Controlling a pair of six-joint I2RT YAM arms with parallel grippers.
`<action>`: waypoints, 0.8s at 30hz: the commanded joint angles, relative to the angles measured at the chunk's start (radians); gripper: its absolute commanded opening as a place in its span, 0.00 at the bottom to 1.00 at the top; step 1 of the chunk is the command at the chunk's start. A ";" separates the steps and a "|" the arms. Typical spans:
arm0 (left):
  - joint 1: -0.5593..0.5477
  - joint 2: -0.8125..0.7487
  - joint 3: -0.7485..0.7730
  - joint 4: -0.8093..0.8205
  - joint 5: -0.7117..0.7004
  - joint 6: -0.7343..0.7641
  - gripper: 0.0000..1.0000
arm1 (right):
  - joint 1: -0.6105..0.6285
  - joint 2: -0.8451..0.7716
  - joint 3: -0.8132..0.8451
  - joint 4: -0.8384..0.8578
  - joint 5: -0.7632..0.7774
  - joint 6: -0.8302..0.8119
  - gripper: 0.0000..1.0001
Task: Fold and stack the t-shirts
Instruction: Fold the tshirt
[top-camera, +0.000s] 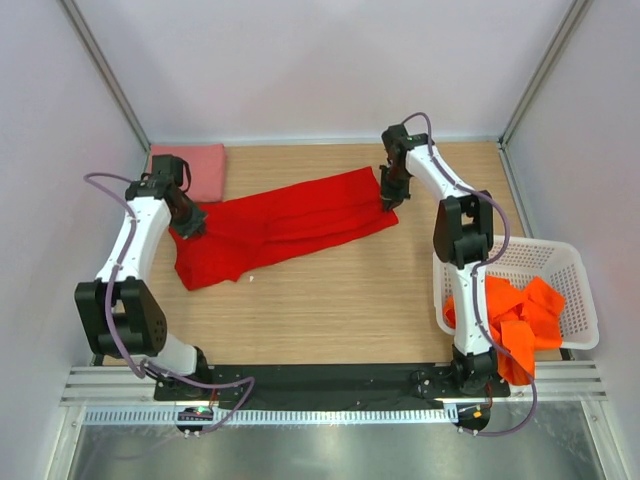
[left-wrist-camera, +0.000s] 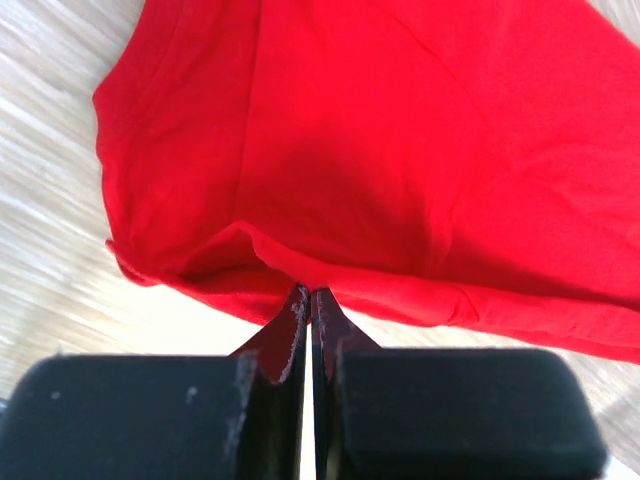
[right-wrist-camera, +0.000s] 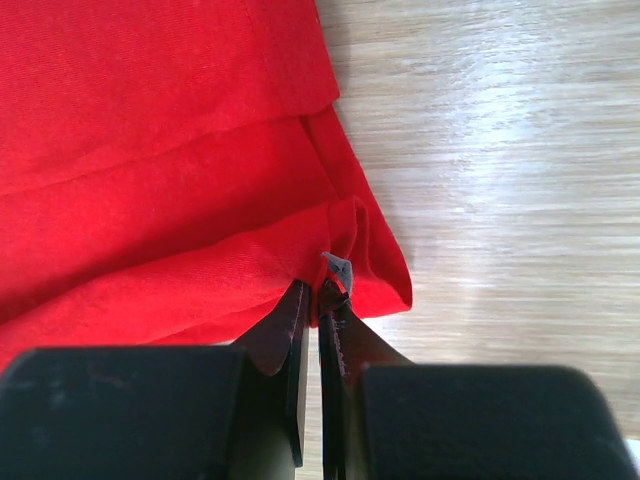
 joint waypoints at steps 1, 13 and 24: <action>0.031 0.031 0.063 0.042 0.039 0.043 0.00 | -0.009 0.010 0.050 -0.016 -0.016 0.023 0.01; 0.042 0.168 0.115 0.064 0.090 0.052 0.00 | -0.043 0.044 0.059 0.025 -0.064 0.083 0.02; 0.051 0.232 0.169 0.068 0.090 0.071 0.00 | -0.059 0.096 0.128 0.029 -0.123 0.143 0.02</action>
